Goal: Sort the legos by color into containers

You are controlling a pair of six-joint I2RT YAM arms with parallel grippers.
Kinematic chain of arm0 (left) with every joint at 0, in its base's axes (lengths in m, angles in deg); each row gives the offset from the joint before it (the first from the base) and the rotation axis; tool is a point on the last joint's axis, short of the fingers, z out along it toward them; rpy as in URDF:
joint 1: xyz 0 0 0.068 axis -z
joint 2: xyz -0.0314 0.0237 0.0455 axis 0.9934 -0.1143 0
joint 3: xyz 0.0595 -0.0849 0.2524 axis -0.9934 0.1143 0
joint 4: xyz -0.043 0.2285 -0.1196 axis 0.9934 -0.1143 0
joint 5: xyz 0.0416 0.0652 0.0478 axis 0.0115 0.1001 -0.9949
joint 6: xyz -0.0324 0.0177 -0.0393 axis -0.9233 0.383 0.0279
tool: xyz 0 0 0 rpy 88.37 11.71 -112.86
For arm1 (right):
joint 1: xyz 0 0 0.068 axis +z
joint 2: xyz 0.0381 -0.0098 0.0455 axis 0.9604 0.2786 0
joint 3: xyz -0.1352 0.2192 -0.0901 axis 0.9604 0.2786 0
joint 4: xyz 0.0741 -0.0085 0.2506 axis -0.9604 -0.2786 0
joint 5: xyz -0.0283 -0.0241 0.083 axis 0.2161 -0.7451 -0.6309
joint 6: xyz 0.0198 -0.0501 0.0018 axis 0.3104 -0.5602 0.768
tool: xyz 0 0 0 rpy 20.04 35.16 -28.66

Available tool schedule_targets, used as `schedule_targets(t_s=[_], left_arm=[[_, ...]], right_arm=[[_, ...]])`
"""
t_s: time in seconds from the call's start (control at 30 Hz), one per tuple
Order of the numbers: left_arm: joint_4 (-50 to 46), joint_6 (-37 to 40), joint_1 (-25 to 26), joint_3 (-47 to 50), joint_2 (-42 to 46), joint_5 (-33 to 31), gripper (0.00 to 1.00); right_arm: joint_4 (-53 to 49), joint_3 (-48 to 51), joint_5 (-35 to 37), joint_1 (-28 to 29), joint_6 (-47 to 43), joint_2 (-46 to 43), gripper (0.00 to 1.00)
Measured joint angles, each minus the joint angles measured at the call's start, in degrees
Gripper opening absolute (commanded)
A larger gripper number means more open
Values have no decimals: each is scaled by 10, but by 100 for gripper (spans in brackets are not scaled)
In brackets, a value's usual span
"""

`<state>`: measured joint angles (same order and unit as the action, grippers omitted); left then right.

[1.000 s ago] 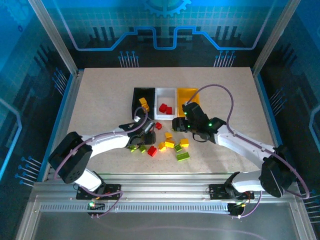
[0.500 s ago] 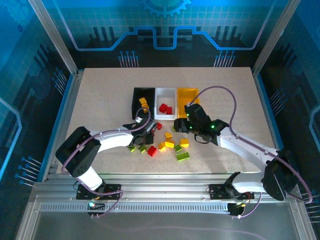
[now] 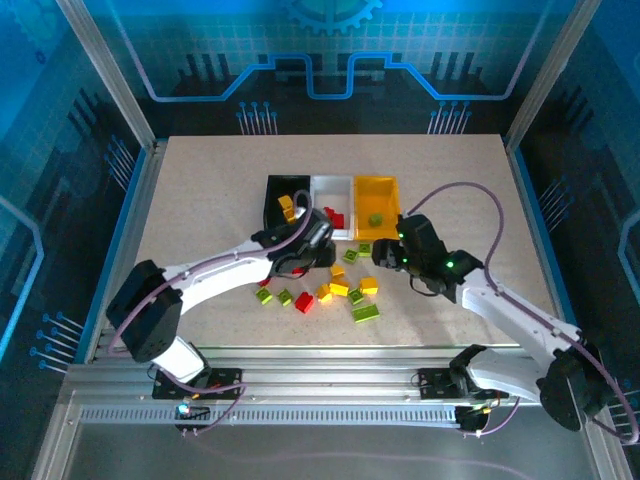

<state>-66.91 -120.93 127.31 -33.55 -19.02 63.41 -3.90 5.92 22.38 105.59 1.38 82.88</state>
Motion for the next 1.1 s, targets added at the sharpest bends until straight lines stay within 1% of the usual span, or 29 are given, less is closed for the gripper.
schedule_targets(t_s=[0.17,0.37,0.43,0.5,0.6,0.7,0.77,0.87,0.9,1.0,1.03,1.07,1.1], left_arm=[[10,13,0,-150,-115,15,28],[2,33,0,-330,-266,18,29],[-4,37,-2,-372,-304,18,32],[-11,40,-3,-410,-339,18,39],[-28,40,-7,-461,-381,18,47],[-42,37,-10,-499,-409,19,52],[-49,35,-11,-509,-414,20,56],[-51,24,-11,-508,-411,29,66],[-47,23,-11,-499,-404,32,71],[-31,15,-9,-437,-354,41,84],[-24,12,-8,-413,-332,42,90],[-16,10,-6,-385,-303,44,99],[-2,7,-5,-351,-272,45,99]], right_arm=[[-15,34,2,-31,12,-40,67],[-29,46,1,-35,16,-42,67],[-30,49,-1,-36,16,-44,67],[-30,53,-3,-37,16,-49,68],[-31,56,-12,-38,16,-53,68],[-30,57,-24,-38,14,-53,68],[-28,60,-32,-39,12,-55,69],[-23,70,-54,-41,6,-59,70],[-21,73,-62,-41,3,-59,70],[-13,76,-83,-40,-2,-51,72],[-9,76,-88,-39,-3,-44,72],[-2,76,-92,-37,-4,-35,72],[5,76,-97,-33,-4,-24,73]])
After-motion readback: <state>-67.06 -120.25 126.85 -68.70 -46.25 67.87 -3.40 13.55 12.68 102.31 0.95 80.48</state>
